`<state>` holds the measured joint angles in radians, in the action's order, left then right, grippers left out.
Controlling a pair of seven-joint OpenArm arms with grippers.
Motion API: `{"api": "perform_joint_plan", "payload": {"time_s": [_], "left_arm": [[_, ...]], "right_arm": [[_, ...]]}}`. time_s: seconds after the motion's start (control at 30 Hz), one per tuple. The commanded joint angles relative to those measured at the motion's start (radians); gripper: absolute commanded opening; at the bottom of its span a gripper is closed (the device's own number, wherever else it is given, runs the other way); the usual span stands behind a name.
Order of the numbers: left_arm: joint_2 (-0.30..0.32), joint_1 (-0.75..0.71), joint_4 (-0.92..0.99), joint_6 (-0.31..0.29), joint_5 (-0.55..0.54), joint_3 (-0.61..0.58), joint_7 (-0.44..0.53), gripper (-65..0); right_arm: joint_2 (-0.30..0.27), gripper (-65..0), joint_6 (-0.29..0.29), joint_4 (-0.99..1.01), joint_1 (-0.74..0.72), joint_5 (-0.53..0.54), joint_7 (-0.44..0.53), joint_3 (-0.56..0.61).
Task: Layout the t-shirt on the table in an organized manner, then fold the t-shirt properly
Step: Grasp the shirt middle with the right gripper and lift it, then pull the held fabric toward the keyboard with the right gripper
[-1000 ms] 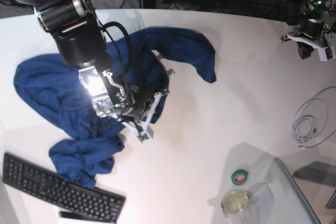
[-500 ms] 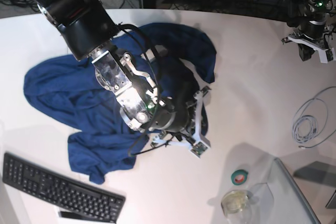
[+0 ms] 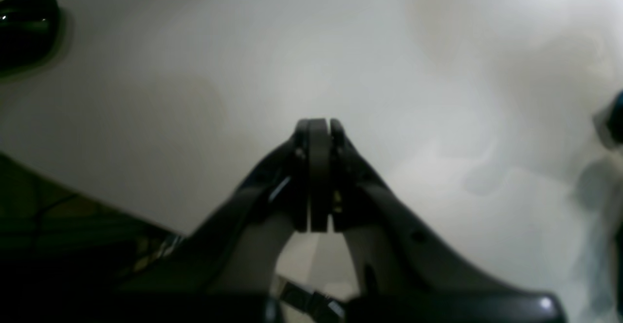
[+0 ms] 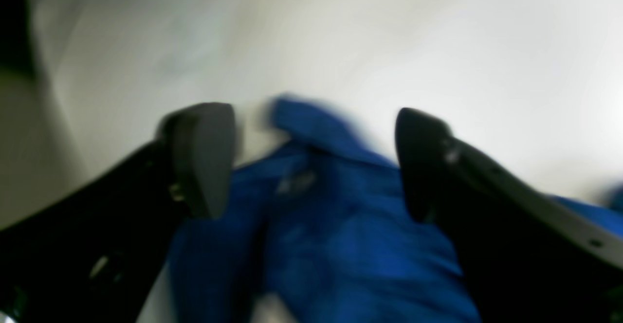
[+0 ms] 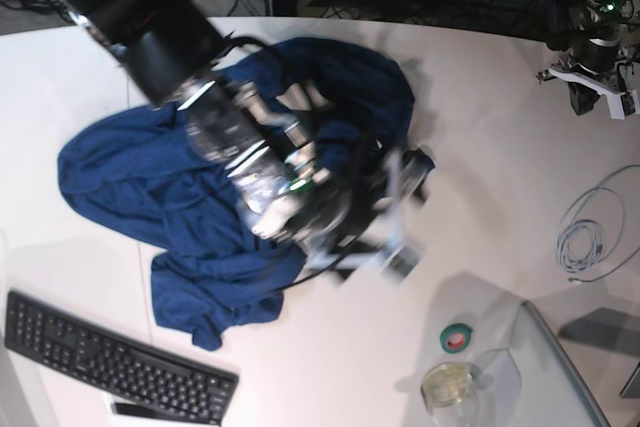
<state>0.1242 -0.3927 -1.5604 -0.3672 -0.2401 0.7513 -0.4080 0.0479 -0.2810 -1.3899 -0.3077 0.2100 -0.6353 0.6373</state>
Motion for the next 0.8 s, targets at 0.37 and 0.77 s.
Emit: {"api": "perform_joint_plan", "payload": {"time_s": [0.37, 0.77], "left_arm": [[0.013, -0.025, 0.027, 0.004, -0.009, 0.017, 0.027, -65.0], [0.013, -0.028, 0.022, 0.004, -0.009, 0.017, 0.027, -65.0]], "right_arm": [[-0.17, -24.2, 0.078, 0.759, -0.313, -0.002, 0.285, -0.692], [-0.171, -24.6, 0.078, 0.995, -0.345, -0.002, 0.454, -0.69]]}}
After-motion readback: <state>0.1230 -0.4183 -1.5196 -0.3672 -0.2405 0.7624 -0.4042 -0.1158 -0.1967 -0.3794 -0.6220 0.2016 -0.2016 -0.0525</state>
